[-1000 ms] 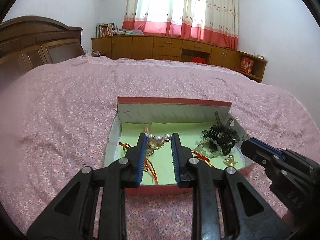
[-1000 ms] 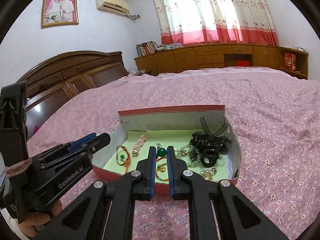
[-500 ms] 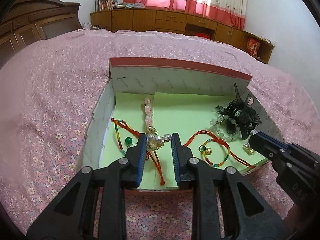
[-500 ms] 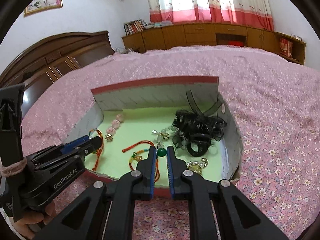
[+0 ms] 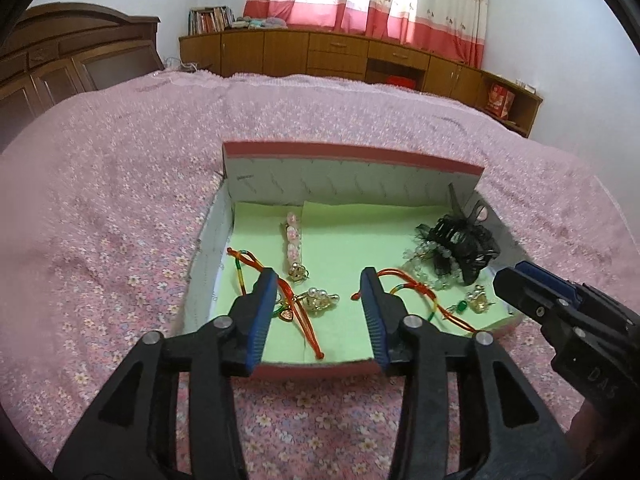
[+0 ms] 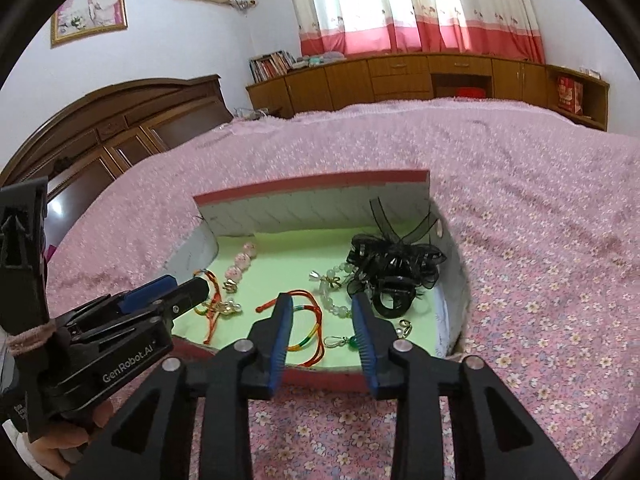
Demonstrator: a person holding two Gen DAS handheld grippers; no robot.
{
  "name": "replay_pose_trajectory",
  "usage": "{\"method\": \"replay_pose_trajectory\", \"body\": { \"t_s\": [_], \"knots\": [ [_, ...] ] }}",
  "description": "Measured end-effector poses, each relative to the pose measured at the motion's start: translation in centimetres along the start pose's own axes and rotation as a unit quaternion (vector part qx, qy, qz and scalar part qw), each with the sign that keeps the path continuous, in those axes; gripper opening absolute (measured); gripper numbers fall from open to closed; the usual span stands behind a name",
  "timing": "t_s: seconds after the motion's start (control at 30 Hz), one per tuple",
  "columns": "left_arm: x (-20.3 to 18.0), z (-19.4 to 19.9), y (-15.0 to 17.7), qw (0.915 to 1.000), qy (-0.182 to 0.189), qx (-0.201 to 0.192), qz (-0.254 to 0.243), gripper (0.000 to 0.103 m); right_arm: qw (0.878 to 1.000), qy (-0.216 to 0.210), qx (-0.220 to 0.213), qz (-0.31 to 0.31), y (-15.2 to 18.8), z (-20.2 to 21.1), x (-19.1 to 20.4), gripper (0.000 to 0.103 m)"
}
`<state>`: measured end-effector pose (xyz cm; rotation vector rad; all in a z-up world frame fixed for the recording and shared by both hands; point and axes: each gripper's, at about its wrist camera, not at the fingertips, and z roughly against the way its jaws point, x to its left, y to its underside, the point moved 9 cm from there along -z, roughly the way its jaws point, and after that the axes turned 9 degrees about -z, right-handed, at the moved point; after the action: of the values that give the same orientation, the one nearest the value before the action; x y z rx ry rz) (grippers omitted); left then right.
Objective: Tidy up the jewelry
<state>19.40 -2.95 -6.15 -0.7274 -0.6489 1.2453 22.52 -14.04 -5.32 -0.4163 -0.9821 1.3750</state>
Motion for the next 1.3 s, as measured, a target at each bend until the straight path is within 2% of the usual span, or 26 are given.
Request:
{"method": "replay_pose_trajectory", "body": {
  "t_s": [0.13, 0.43, 0.9, 1.3],
  "knots": [
    [-0.3, 1.6, -0.1, 0.9999, -0.004, -0.013, -0.003, 0.041, 1.0, -0.001, -0.019, 0.005, 0.0, 1.9, 0.4, 0.049],
    [-0.5, 4.4, 0.7, 0.9995, -0.016, -0.026, 0.004, 0.048, 0.999, 0.004, -0.053, 0.009, 0.8, 5.6, 0.7, 0.065],
    [-0.8, 5.8, 2.1, 0.9993, -0.023, -0.028, 0.009, 0.052, 0.998, 0.012, -0.056, 0.0, 2.9, 7.1, 0.1, 0.069],
    [-1.1, 5.9, 2.2, 0.9992, -0.025, -0.03, 0.009, 0.052, 0.999, 0.012, -0.053, -0.002, 3.1, 7.2, 0.2, 0.069]
  ]
}}
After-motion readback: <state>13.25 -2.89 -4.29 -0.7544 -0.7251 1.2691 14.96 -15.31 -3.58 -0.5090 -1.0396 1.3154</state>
